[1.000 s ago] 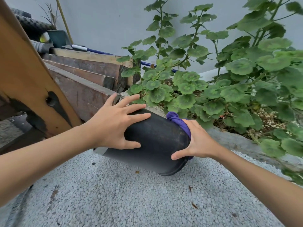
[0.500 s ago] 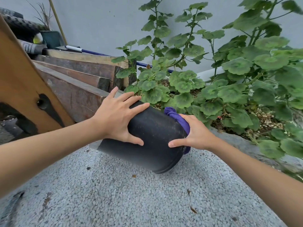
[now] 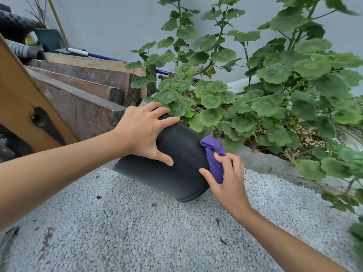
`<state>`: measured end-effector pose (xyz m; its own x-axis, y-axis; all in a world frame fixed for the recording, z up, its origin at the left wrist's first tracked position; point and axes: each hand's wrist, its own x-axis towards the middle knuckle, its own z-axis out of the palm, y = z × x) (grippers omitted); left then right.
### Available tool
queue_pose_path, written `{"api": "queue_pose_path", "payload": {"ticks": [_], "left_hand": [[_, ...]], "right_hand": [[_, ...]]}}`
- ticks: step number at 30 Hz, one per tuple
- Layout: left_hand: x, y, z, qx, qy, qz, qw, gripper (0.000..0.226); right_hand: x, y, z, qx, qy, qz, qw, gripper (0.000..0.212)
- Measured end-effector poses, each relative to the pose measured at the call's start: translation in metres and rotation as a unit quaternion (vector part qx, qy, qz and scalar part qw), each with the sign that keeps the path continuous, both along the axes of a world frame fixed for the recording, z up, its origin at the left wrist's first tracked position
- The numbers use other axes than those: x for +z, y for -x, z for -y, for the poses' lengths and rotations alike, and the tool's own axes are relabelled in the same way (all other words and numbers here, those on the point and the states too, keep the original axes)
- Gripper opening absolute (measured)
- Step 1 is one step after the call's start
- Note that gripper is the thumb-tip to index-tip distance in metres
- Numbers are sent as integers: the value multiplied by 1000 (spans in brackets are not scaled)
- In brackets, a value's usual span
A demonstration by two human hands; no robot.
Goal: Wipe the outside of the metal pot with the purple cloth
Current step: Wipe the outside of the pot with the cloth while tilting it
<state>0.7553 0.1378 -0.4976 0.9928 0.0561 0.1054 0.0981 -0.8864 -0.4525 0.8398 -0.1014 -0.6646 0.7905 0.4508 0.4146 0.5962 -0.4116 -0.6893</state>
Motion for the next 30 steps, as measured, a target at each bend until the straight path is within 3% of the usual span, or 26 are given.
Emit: {"api": "queue_pose_path", "payload": {"ticks": [5,11,14,19,27,30], "left_hand": [[1,-1,1,-2,-2,7,1000,127],[1,-2,4,-3,-4,6,1000,129],[0,-3,6,-8,-9,11,1000,129],[-2,-8,12,-12,-17,12,1000,131],[-6,-14,20,-39,-30,15,999,131],[-6,-14,22,-45,-35,21,998,131]], "right_hand": [[-13,4,11,30,-1,63,998,23],[-12,0,29,133,70,106,983,16],[-7,3,37,205,154,108,960,11],[1,6,39,220,286,134,923,19],[10,13,45,221,513,152,815,36],[25,1,59,201,541,132,806,39]]}}
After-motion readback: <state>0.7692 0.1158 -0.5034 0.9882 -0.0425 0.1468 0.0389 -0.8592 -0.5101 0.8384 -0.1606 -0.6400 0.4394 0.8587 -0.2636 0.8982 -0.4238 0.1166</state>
